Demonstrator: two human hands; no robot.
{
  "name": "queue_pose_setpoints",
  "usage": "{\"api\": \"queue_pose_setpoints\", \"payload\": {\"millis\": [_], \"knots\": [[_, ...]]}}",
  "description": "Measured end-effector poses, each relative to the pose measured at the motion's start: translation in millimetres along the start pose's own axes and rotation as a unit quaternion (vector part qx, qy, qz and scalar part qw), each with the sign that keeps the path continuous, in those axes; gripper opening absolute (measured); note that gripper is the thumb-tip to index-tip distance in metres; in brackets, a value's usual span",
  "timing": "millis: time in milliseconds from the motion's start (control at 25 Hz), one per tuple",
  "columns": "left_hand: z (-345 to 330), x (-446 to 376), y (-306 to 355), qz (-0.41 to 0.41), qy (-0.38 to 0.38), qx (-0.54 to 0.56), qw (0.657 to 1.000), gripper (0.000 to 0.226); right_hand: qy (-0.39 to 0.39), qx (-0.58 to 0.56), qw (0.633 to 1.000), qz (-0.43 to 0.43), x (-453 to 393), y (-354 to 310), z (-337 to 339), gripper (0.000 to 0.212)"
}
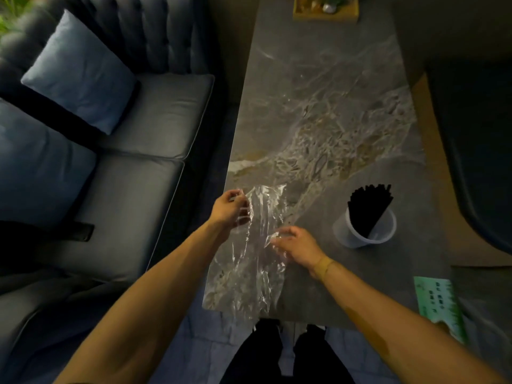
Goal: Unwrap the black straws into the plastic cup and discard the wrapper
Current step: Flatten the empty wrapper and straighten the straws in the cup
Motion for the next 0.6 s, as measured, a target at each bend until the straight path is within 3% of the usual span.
{"api": "queue_pose_setpoints", "payload": {"millis": [80,160,320,600], "knots": [[-2.3,-8.9,-13.2,0.003,-0.012,-0.025,1.000,0.029,0.052,0.001,0.999,-0.004,-7.9,9.9,14.5,0.019],[-0.7,-16.7,-31.8,0.024,-0.022,-0.053,0.998,0.039,0.077,0.013,0.997,-0.004,-19.0,15.0,23.1,0.008],[4.3,-18.4,-62.2,0.034,-0.031,-0.099,0.994,0.042,0.120,0.045,0.992,0.008,-38.3,14.7,29.9,0.010],[24.3,-23.0,-57.6,-0.025,0.058,-0.176,0.982,0.038,0.108,0.121,0.987,-0.003,-60.7,17.6,24.1,0.016]]}}
Point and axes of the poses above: each hand's wrist, its own x-axis away from the middle knuckle, its own z-axis out of the back of the hand, y = z × x, the point moved 9 cm from there along -x, towards the middle knuckle, and after that the axes turned 5 degrees about -y, right-handed, at the moved point
